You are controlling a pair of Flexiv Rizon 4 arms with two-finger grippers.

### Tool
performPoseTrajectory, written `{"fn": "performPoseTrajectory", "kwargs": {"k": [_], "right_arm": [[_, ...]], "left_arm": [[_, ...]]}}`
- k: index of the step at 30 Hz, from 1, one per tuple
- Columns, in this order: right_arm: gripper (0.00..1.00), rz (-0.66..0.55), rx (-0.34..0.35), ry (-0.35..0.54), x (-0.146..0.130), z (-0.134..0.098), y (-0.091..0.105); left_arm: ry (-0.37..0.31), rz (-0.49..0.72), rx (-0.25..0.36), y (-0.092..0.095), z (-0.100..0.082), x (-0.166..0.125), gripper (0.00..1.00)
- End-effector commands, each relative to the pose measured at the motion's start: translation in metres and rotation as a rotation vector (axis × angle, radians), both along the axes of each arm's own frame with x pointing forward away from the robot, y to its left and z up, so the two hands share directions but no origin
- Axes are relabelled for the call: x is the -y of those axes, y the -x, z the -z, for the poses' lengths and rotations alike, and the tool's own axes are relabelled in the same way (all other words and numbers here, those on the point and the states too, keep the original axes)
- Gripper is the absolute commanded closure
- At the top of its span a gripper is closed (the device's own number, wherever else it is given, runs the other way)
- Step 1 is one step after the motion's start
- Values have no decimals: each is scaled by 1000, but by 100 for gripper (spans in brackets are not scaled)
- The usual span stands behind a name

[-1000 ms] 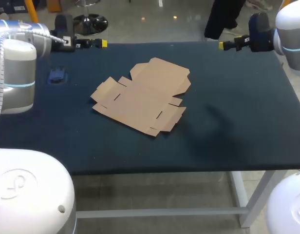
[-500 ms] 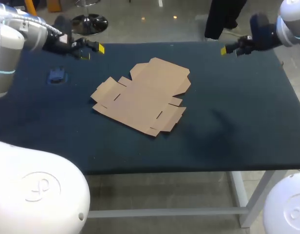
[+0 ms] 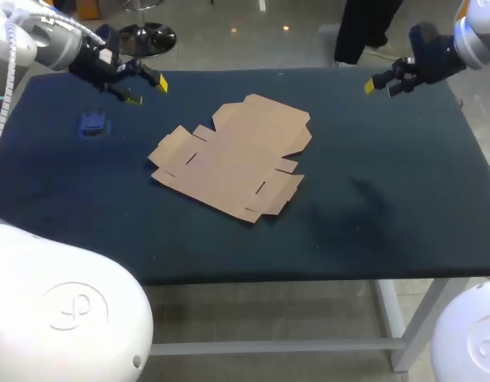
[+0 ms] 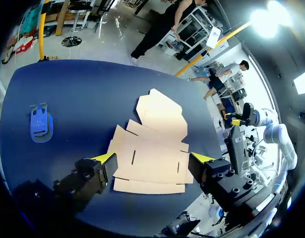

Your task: Assemble the packaging by folding the flat box into shape, placing the metal phone stand inside, and closing the box properly

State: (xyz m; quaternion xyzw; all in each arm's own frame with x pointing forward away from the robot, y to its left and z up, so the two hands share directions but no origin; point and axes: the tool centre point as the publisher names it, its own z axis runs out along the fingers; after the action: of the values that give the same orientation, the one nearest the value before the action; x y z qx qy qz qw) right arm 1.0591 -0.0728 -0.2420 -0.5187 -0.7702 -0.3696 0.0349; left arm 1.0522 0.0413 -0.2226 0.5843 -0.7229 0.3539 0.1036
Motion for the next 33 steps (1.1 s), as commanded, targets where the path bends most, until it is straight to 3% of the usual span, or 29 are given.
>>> {"fn": "performPoseTrajectory", "kwargs": {"k": [1, 6, 13, 22, 33], "right_arm": [[0, -5, -4, -1, 1, -1, 0], [0, -5, -4, -1, 1, -1, 0], [0, 35, -116, -28, -12, 12, 15], [0, 91, -246, -133, -13, 21, 38], [0, 116, -322, -143, -18, 31, 54]], "left_arm": [[-44, 81, -114, -3, -2, -1, 0], [-48, 111, -122, -4, -1, -1, 0], [-47, 157, -102, 1, 10, -13, 0], [-54, 199, -72, 4, 29, -22, 0], [-88, 287, -70, -5, 58, -19, 0]]}}
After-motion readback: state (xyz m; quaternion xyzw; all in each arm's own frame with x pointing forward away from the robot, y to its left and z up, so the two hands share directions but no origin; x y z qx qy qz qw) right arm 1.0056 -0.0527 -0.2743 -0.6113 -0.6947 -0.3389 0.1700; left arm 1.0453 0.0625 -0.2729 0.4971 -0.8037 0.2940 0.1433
